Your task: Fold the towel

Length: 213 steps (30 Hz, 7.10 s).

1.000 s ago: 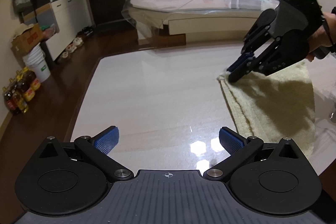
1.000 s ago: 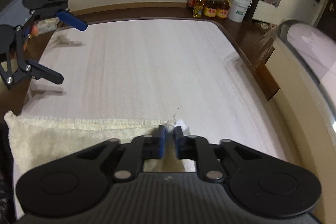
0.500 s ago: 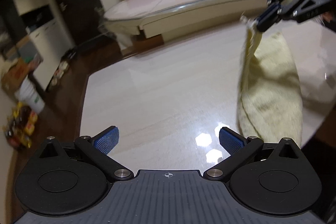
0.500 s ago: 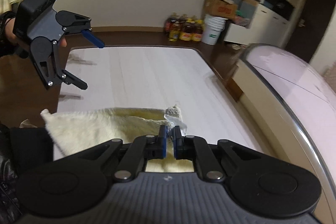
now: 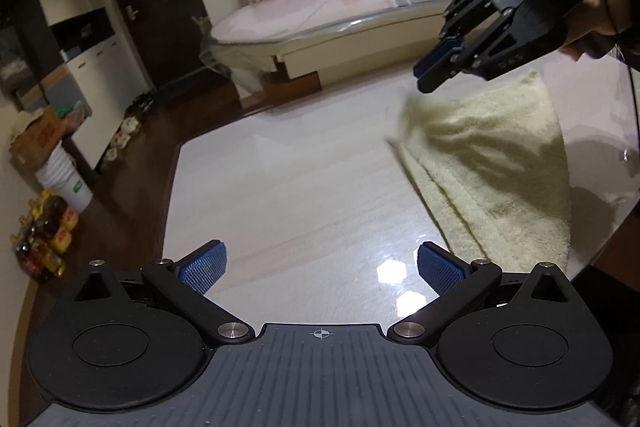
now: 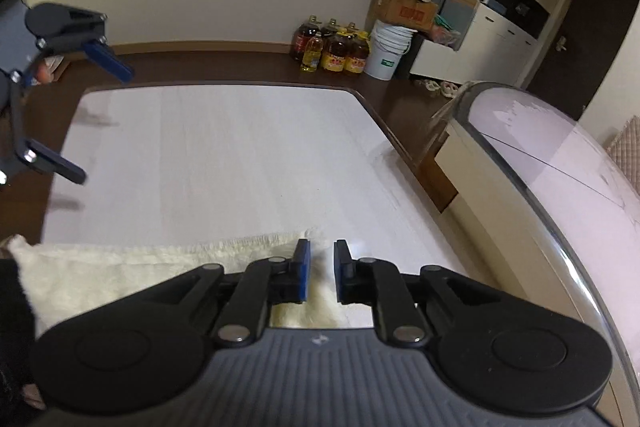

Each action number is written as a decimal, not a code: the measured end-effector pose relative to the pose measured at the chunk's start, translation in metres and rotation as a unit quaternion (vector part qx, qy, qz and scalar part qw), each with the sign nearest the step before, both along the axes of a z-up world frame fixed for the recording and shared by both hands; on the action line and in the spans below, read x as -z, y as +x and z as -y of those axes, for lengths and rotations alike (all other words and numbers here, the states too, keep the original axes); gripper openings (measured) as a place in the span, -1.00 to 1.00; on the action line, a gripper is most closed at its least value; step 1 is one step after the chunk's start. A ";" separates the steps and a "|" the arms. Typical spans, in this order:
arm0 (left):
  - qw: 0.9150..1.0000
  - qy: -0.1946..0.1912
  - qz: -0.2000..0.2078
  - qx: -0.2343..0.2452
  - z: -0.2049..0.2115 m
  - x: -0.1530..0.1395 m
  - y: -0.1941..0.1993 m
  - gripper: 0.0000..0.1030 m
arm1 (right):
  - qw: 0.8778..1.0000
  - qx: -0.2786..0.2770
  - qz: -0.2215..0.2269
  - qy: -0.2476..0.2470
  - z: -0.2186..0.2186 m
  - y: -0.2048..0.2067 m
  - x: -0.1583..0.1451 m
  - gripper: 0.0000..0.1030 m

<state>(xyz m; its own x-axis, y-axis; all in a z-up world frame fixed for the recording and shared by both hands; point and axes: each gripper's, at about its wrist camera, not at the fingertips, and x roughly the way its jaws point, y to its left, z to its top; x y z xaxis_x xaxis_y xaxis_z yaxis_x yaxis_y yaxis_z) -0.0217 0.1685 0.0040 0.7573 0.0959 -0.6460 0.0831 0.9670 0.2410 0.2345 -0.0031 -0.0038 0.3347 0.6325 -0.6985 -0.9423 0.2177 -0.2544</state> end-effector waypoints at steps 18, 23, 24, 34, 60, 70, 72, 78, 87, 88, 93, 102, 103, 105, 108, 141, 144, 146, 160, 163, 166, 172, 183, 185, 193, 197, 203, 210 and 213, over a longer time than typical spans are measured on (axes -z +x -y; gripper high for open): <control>1.000 -0.022 -0.015 -0.003 -0.008 0.013 0.007 1.00 | 0.996 -0.048 -0.065 -0.041 -0.029 0.032 0.034 -0.70; 1.000 -0.024 -0.019 -0.003 -0.008 0.014 0.008 1.00 | 0.995 -0.050 -0.077 -0.040 -0.030 0.034 0.038 -0.80; 1.000 -0.024 -0.019 -0.003 -0.008 0.014 0.008 1.00 | 0.995 -0.049 -0.074 -0.036 -0.029 0.033 0.037 -0.80; 0.999 0.005 -0.013 0.048 -0.007 0.015 -0.001 1.00 | 0.999 -0.035 -0.033 0.018 0.025 -0.020 -0.012 -0.84; 0.917 0.141 0.029 0.371 0.049 0.054 -0.082 1.00 | 0.987 0.147 0.003 0.071 0.173 -0.197 -0.042 -0.85; 0.896 0.191 0.051 0.398 0.070 0.073 -0.094 0.15 | 0.976 0.199 -0.020 0.082 0.199 -0.214 -0.028 -0.85; 0.891 0.205 0.052 0.401 0.073 0.079 -0.094 0.15 | 0.975 0.204 -0.024 0.084 0.203 -0.214 -0.026 -0.85; 0.875 0.243 0.070 0.413 0.075 0.087 -0.099 -0.03 | 0.973 0.211 -0.031 0.085 0.207 -0.217 -0.025 -0.85; 0.841 0.302 0.093 0.439 0.085 0.099 -0.108 -0.82 | 0.968 0.227 -0.050 0.094 0.215 -0.217 -0.020 -0.85; 0.840 0.302 0.092 0.442 0.086 0.098 -0.108 -0.85 | 0.968 0.229 -0.052 0.094 0.215 -0.217 -0.020 -0.85; 0.837 0.287 0.068 0.461 0.085 0.084 -0.108 -0.89 | 0.967 0.229 -0.052 0.099 0.215 -0.219 -0.021 -0.85; 0.875 0.206 0.058 0.435 0.073 0.024 -0.073 -0.90 | 0.958 0.245 -0.060 0.136 0.232 -0.215 -0.033 -0.85; 0.878 0.201 0.057 0.431 0.073 0.021 -0.070 -0.90 | 0.956 0.250 -0.065 0.142 0.235 -0.210 -0.034 -0.85; 0.886 0.182 0.051 0.423 0.072 0.011 -0.055 -0.90 | 0.952 0.257 -0.073 0.152 0.240 -0.203 -0.035 -0.85; 0.905 0.159 0.027 0.394 0.073 -0.002 -0.019 -0.90 | 0.942 0.270 -0.098 0.171 0.249 -0.184 -0.035 -0.85; 0.948 0.048 -0.112 0.293 0.046 0.003 0.180 -0.90 | 0.902 0.317 -0.255 0.146 0.247 0.020 0.000 -0.86; 0.950 0.048 -0.115 0.288 0.047 0.006 0.182 -0.90 | 0.899 0.323 -0.261 0.143 0.245 0.023 0.003 -0.86; 0.950 0.049 -0.116 0.284 0.048 0.008 0.183 -0.90 | 0.897 0.326 -0.265 0.140 0.244 0.026 0.006 -0.86; 0.956 0.045 -0.123 0.262 0.049 0.017 0.181 -0.80 | 0.889 0.343 -0.274 0.130 0.247 0.024 0.018 -0.78; 0.961 0.047 -0.117 0.246 0.046 0.019 0.182 -0.62 | 0.886 0.350 -0.272 0.137 0.252 0.023 0.018 -0.59; 0.966 0.049 -0.109 0.231 0.042 0.017 0.182 -0.50 | 0.879 0.363 -0.265 0.157 0.259 0.020 0.014 -0.58; 0.978 0.030 -0.086 0.185 0.027 0.004 0.166 -0.23 | 0.845 0.405 -0.274 0.217 0.283 -0.007 -0.003 -0.16; 0.970 -0.022 -0.073 0.231 0.041 -0.022 0.126 0.08 | 0.724 0.495 -0.344 0.335 0.312 -0.116 0.010 -0.12; 0.962 -0.034 -0.081 0.259 0.050 -0.030 0.137 0.11 | 0.714 0.503 -0.346 0.343 0.307 -0.127 0.016 -0.11; 0.926 -0.069 -0.107 0.357 0.108 -0.048 0.187 0.25 | 0.635 0.540 -0.376 0.405 0.282 -0.150 0.050 -0.10; 0.909 -0.056 -0.111 0.399 0.143 -0.045 0.203 0.25 | 0.616 0.558 -0.373 0.412 0.271 -0.146 0.060 -0.10; 0.877 -0.021 -0.138 0.460 0.196 -0.023 0.235 0.25 | 0.605 0.592 -0.344 0.407 0.253 -0.143 0.065 -0.11; 0.839 -0.021 -0.176 0.514 0.228 -0.005 0.274 0.25 | 0.589 0.611 -0.326 0.416 0.240 -0.140 0.076 -0.42; 0.831 -0.030 -0.183 0.525 0.235 -0.003 0.287 0.26 | 0.577 0.618 -0.330 0.421 0.240 -0.135 0.084 -0.69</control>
<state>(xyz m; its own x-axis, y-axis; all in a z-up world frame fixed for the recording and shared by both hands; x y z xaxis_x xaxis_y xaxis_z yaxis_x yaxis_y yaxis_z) 0.2655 -0.0667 0.0071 0.1548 -0.5342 -0.8311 0.9451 0.3252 -0.0329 0.0991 -0.2427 -0.0874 0.7303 0.4040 -0.5508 0.2326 0.6111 0.7566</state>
